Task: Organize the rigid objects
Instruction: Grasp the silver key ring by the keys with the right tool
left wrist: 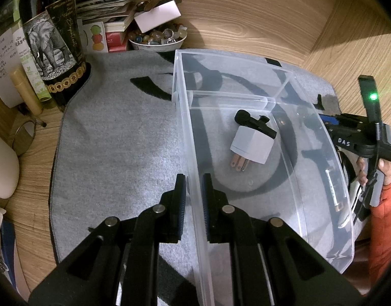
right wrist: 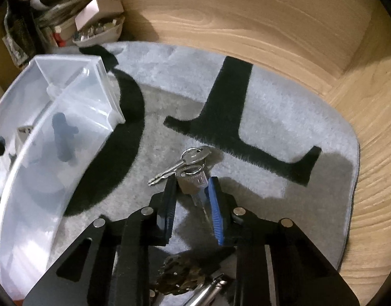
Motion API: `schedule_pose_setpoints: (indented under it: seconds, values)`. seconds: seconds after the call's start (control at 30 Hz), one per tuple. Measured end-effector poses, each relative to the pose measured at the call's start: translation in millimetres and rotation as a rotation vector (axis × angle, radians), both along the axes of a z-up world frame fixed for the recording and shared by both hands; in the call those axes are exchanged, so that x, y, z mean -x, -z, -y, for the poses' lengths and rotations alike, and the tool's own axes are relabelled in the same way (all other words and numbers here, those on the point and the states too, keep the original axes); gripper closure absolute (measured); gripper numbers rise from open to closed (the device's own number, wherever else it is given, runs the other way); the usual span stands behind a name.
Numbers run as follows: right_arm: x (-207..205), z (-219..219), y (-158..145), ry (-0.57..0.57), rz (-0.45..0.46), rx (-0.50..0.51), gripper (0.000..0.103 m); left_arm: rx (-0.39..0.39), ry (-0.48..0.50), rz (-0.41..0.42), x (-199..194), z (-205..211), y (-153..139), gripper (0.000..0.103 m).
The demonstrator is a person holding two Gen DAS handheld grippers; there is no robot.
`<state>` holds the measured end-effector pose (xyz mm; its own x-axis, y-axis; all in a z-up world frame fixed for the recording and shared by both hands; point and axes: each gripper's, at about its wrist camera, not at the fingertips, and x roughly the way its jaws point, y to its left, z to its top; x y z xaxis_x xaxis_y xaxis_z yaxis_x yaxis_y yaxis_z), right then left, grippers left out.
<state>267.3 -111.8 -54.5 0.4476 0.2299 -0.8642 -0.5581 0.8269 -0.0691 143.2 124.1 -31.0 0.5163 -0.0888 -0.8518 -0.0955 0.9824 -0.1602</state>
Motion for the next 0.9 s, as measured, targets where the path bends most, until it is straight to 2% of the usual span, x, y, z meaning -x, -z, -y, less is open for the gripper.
schedule_pose_setpoints:
  seconds: [0.2, 0.23, 0.27, 0.47, 0.6, 0.63, 0.7, 0.73, 0.77, 0.9]
  values:
    - [11, 4, -26, 0.02, 0.069, -0.076, 0.082, 0.0, 0.001, 0.0, 0, 0, 0, 0.093]
    - [13, 4, -31, 0.024, 0.08, -0.091, 0.086, -0.001, 0.0, 0.0, 0, 0, 0, 0.093]
    - [14, 3, -37, 0.027, 0.088, -0.102, 0.1, 0.0, 0.001, 0.0, 0, -1, 0, 0.093]
    - [27, -6, -65, 0.005, 0.146, -0.157, 0.1, -0.001, 0.002, 0.0, -1, -1, 0, 0.093]
    - [26, -16, -62, -0.018, 0.146, -0.11, 0.1, -0.001, 0.002, 0.0, -1, -1, 0, 0.093]
    - [22, -16, -57, -0.011, 0.124, -0.101, 0.098, 0.0, 0.002, 0.0, -1, -1, 0, 0.093]
    - [13, -14, -46, 0.016, 0.058, -0.09, 0.085, 0.0, 0.002, 0.0, -1, -1, 0, 0.093]
    - [10, -11, -40, 0.026, 0.032, -0.095, 0.072, 0.0, 0.001, 0.0, -1, -1, 0, 0.093]
    - [9, -9, -34, 0.031, 0.011, -0.097, 0.063, 0.0, 0.001, 0.0, -1, -1, 0, 0.093]
    - [6, -13, -8, 0.028, -0.032, -0.025, 0.062, -0.001, 0.0, -0.001, -1, -1, 0, 0.093]
